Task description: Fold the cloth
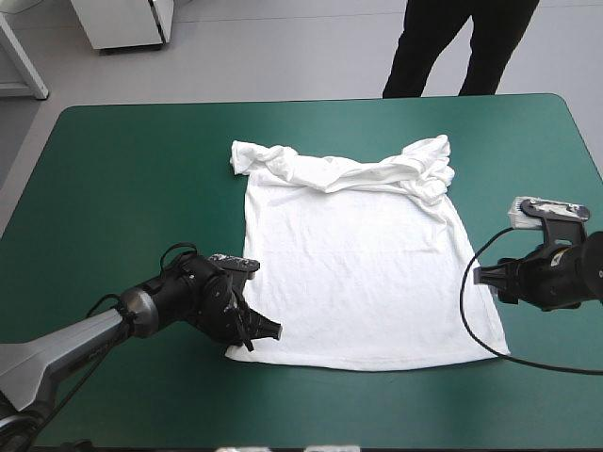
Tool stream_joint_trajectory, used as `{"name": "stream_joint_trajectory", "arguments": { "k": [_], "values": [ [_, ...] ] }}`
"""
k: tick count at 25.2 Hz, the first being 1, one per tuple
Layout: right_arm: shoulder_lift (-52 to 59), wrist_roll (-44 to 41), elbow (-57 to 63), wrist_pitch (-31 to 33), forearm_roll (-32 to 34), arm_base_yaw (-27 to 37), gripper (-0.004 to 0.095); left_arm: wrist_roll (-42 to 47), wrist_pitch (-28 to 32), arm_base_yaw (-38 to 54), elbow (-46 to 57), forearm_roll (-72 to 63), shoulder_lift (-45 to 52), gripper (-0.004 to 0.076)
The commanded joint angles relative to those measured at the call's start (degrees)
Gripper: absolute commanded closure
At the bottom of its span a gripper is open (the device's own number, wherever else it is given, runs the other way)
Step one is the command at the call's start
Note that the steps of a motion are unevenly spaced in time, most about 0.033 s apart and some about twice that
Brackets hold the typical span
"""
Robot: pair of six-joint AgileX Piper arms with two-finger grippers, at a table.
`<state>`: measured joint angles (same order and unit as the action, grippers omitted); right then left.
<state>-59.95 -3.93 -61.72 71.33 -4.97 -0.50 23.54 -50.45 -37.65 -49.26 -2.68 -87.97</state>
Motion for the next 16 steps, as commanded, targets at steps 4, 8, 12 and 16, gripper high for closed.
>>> {"name": "stream_joint_trajectory", "arguments": {
  "k": [4, 8, 12, 16],
  "values": [
    [-4.60, 0.02, 5.13, -3.84, 1.18, 0.18, 0.0359, -0.95, 3.29, -0.46, 2.66, -3.63, -2.22, 0.0734],
    [-4.79, -0.46, 13.32, -11.23, 1.30, 0.18, 0.0298, -1.04, 3.43, -0.46, 2.66, -3.63, -2.22, 0.0734],
    [-5.17, -1.20, 18.12, -16.17, 2.39, 0.18, 0.0275, -1.19, 3.43, -0.46, 2.66, -3.63, -2.22, 0.0734],
    [-6.44, -3.29, 20.48, -19.99, 4.38, 0.18, 0.0277, -1.19, 3.30, -0.46, 2.66, -3.63, -2.22, 0.0734]
  ]
}}
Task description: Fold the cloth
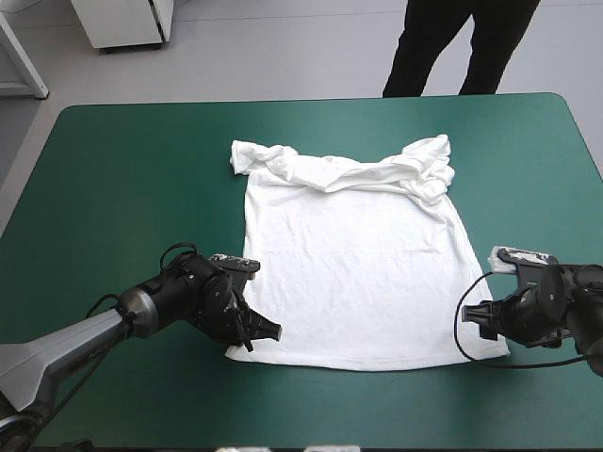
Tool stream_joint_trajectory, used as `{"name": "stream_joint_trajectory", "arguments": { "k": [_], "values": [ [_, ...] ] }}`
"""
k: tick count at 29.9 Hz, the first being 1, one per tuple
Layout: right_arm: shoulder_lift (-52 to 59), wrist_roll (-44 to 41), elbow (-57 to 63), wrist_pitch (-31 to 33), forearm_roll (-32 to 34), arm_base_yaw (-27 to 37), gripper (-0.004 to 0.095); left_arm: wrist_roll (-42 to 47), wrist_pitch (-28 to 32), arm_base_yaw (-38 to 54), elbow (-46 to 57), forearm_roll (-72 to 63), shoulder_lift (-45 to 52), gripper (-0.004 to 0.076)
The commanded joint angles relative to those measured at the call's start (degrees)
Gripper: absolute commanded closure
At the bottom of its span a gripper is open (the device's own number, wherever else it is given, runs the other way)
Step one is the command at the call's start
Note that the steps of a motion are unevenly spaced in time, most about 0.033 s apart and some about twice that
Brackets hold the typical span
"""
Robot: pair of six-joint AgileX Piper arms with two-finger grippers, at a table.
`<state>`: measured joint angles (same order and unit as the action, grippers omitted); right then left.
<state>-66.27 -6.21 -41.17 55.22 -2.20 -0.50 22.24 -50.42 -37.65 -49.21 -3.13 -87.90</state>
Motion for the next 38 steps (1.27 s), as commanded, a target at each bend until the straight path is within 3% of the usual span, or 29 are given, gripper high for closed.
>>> {"name": "stream_joint_trajectory", "arguments": {
  "k": [1, 7, 12, 15, 20, 30, 38],
  "values": [
    [-0.62, -1.23, 0.50, -4.64, 1.61, 0.18, 0.0277, 0.11, 3.41, -0.46, 2.60, -3.17, -2.29, 0.0734],
    [-6.51, -1.73, 1.61, -7.62, 1.06, 0.18, 0.0284, 0.11, 4.04, -0.46, 2.60, -3.17, -2.29, 0.0734],
    [-11.88, -1.67, 1.61, -8.38, -1.28, 0.18, 0.0373, 0.11, 4.31, -0.46, 2.60, -3.17, -2.29, 0.0734],
    [-14.63, 0.88, 1.85, -7.68, -4.64, 0.18, 0.0503, 0.11, 4.31, -0.46, 2.60, -3.17, -2.29, 0.0734],
    [-16.03, 2.60, 3.86, -7.31, -8.34, 0.18, 0.0914, 0.11, 4.31, -0.46, 2.60, -3.17, -2.18, 0.0734],
    [-7.93, 8.44, 0.81, 0.23, -9.28, 0.18, 0.0925, 1.86, 3.48, -0.35, 0.50, 0.81, 4.32, 0.0734],
    [6.93, 9.27, -15.54, 2.94, -8.98, 0.18, 0.0925, 1.99, 2.27, -0.35, -10.70, 12.01, 16.22, 0.0734]
  ]
}}
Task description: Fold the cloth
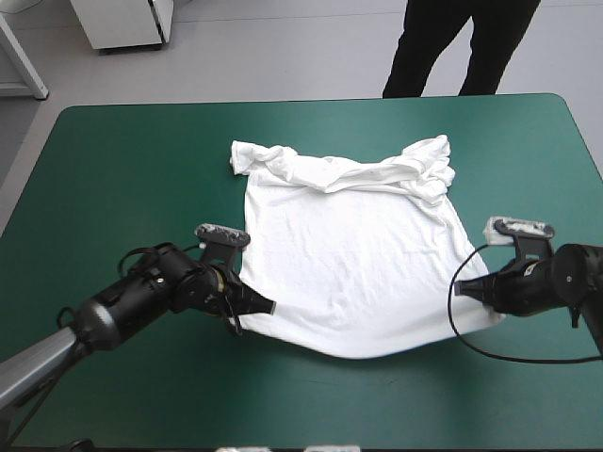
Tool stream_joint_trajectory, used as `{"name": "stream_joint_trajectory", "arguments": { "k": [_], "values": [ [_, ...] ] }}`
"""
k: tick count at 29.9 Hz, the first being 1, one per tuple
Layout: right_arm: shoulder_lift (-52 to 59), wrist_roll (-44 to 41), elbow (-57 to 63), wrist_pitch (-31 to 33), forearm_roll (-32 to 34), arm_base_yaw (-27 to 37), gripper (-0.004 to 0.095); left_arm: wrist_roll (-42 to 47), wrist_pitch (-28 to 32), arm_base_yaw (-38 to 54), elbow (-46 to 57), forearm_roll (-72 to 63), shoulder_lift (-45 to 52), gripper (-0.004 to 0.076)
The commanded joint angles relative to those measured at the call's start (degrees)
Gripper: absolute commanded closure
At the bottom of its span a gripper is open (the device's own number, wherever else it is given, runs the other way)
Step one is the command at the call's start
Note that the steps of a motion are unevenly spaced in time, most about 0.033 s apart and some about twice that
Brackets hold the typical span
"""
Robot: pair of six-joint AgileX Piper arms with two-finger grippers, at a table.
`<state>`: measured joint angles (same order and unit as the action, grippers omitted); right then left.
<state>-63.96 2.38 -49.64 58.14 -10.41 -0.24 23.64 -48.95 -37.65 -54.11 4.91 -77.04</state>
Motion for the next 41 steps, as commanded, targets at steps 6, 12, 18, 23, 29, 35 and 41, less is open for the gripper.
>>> {"name": "stream_joint_trajectory", "arguments": {
  "k": [6, 12, 18, 23, 29, 35, 41],
  "values": [
    [6.93, 0.69, -23.07, 0.80, -0.62, -0.08, 0.0925, 0.60, 0.80, -0.35, -19.36, 12.50, 10.16, 0.0734],
    [6.71, 3.51, -35.82, -3.10, -0.62, -0.08, 0.0925, 0.60, 3.55, -0.35, -32.19, 19.68, 10.65, 0.0734],
    [6.07, 4.91, -45.32, -6.96, -0.62, -0.08, 0.0925, -0.16, 12.86, -0.35, -42.83, 22.80, 10.40, 0.0734],
    [4.71, 7.78, -52.42, -13.22, -2.10, -0.08, 0.0925, -3.47, 20.65, -0.35, -49.34, 22.80, 10.40, 0.0734],
    [1.96, 11.29, -61.10, -18.24, -5.48, -0.08, 0.0924, -5.23, 27.51, -0.35, -55.72, 22.70, 10.40, 0.0734],
    [-0.40, 12.98, -70.89, -20.75, -7.89, -0.08, 0.0924, -5.29, 31.17, -0.35, -59.97, 22.23, 10.40, 0.0734],
    [-1.87, 12.99, -75.37, -19.93, -8.30, -0.08, 0.0924, -5.38, 31.74, -0.35, -61.50, 22.12, 10.40, 0.0734]
  ]
}}
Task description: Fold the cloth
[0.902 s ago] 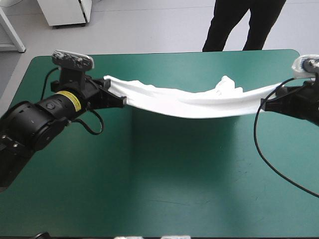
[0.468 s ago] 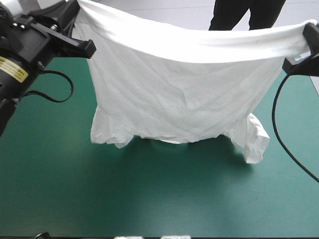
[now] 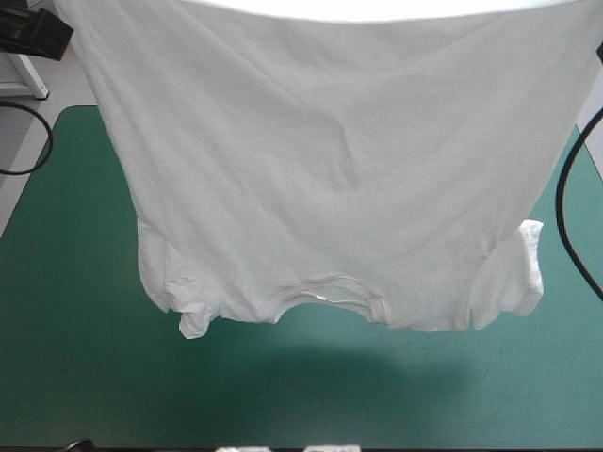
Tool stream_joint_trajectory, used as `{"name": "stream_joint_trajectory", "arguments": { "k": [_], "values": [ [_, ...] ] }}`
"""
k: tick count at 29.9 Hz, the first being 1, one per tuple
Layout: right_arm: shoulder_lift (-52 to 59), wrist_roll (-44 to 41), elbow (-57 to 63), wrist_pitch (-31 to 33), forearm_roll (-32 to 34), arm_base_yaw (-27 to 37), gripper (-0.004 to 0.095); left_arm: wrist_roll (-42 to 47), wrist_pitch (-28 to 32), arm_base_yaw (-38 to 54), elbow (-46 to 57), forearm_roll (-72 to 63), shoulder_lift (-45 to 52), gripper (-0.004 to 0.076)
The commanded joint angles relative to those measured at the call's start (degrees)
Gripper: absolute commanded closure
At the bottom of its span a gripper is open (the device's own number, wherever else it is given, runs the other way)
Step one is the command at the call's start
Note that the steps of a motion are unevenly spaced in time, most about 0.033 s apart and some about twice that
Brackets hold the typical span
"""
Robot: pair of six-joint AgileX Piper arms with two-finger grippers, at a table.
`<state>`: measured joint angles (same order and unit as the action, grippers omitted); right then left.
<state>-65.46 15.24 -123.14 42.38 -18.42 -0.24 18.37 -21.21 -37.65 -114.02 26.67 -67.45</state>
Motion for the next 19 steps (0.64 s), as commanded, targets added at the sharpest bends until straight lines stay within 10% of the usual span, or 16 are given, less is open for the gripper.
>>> {"name": "stream_joint_trajectory", "arguments": {
  "k": [1, 9, 19],
  "values": [
    [-0.93, -0.39, -1.74, -3.41, -0.40, -0.08, 0.0924, -0.11, 3.53, -0.35, -1.58, 0.51, 0.51, 0.0734],
    [-9.03, -2.45, -1.26, -3.27, -0.51, -0.08, 0.0925, 5.63, -1.31, 0.95, -2.40, 13.25, -7.12, 0.0734],
    [-21.23, -1.03, -1.26, -26.12, -0.72, -0.08, 0.0924, 13.80, 10.41, 17.48, -14.19, 10.32, -23.62, 0.0734]
  ]
}}
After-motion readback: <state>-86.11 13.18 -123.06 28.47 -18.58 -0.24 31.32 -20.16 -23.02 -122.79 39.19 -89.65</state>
